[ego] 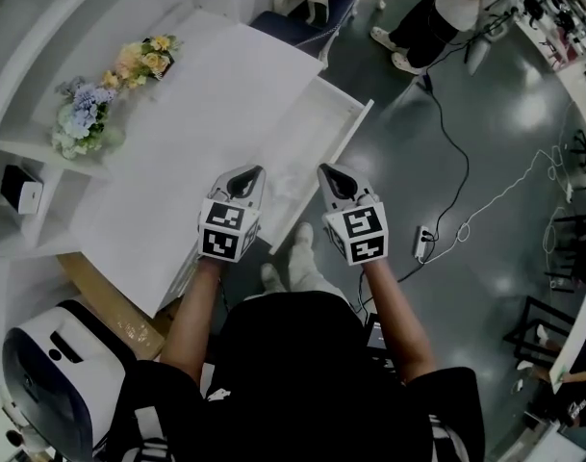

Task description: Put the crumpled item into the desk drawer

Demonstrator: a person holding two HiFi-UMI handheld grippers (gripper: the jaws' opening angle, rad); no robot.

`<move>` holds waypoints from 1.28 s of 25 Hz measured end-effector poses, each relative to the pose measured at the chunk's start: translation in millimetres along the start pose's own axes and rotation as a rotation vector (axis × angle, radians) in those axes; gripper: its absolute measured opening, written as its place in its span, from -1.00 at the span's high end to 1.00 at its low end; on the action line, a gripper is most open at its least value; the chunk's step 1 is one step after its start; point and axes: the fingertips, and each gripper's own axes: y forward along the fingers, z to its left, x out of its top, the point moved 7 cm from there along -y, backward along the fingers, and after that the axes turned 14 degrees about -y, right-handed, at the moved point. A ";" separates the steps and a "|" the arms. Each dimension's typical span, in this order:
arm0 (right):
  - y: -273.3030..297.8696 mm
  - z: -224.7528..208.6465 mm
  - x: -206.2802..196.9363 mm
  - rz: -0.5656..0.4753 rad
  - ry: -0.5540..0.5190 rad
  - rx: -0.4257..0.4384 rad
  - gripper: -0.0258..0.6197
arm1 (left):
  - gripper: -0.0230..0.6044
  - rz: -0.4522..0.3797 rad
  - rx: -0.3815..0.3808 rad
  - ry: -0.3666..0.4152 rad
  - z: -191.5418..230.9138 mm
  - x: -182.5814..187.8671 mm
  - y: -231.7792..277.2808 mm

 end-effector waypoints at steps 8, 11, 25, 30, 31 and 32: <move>-18.8 15.7 21.3 -0.048 -0.009 -0.040 0.93 | 0.89 -0.074 -0.009 -0.003 -9.5 8.2 -38.7; -23.3 21.8 29.2 -0.066 -0.019 -0.050 0.93 | 0.89 -0.095 -0.014 0.015 -12.3 11.2 -51.5; -58.2 51.1 65.7 -0.145 -0.047 -0.115 0.93 | 0.89 -0.248 -0.046 0.061 -29.5 31.5 -124.5; -66.1 59.6 75.8 -0.178 -0.037 -0.122 0.93 | 0.89 -0.294 -0.054 0.057 -31.9 31.8 -142.5; -67.1 61.9 77.7 -0.184 -0.040 -0.119 0.93 | 0.89 -0.300 -0.054 0.056 -31.8 31.6 -145.9; -68.5 63.6 79.6 -0.191 -0.046 -0.115 0.93 | 0.89 -0.307 -0.054 0.056 -32.1 31.5 -149.1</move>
